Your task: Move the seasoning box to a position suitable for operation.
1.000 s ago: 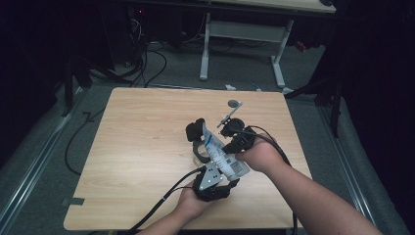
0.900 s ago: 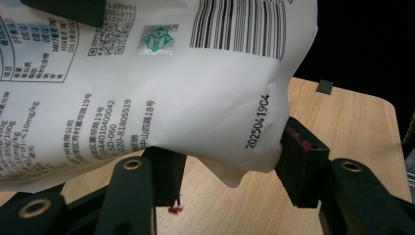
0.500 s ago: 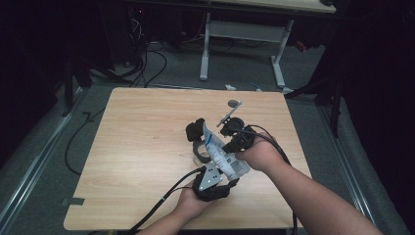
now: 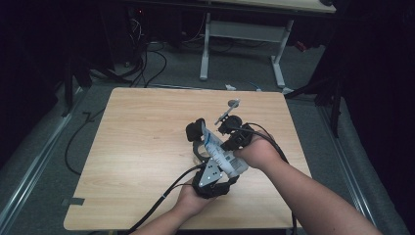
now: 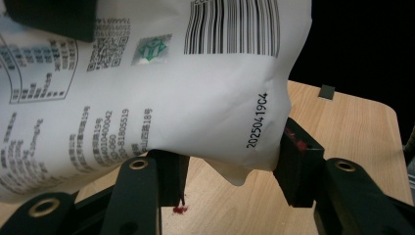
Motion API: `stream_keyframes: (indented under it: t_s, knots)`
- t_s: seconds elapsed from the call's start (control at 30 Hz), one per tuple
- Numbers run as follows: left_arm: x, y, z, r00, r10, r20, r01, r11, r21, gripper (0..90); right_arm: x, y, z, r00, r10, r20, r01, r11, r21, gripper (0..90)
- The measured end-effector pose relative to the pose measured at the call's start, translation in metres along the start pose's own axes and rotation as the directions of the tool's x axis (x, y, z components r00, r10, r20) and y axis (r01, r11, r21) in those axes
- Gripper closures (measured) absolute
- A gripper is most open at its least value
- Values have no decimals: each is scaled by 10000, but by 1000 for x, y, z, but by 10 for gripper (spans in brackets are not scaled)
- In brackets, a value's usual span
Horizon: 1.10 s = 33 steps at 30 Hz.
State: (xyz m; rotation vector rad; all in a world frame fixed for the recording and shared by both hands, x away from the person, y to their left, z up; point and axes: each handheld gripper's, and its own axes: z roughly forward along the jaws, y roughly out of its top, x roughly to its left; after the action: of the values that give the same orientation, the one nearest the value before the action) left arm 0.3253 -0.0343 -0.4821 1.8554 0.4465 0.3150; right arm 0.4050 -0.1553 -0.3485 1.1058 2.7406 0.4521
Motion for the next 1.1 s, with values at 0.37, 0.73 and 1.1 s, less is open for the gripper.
stream_keyframes:
  t_s: [0.37,0.73,1.1]
  knots:
    - [2,-2,-8,9996,280,31,-280,9995,121,537,6,4,2,10000,8,-16,-8,10000,2,899]
    - [4,-3,-5,9998,191,104,-191,9998,17,538,5,4,3,10000,-31,33,31,10000,72,899]
    - [2,-3,-5,9998,176,132,-176,9998,-51,541,4,3,2,10000,-5,-64,6,10000,72,898]
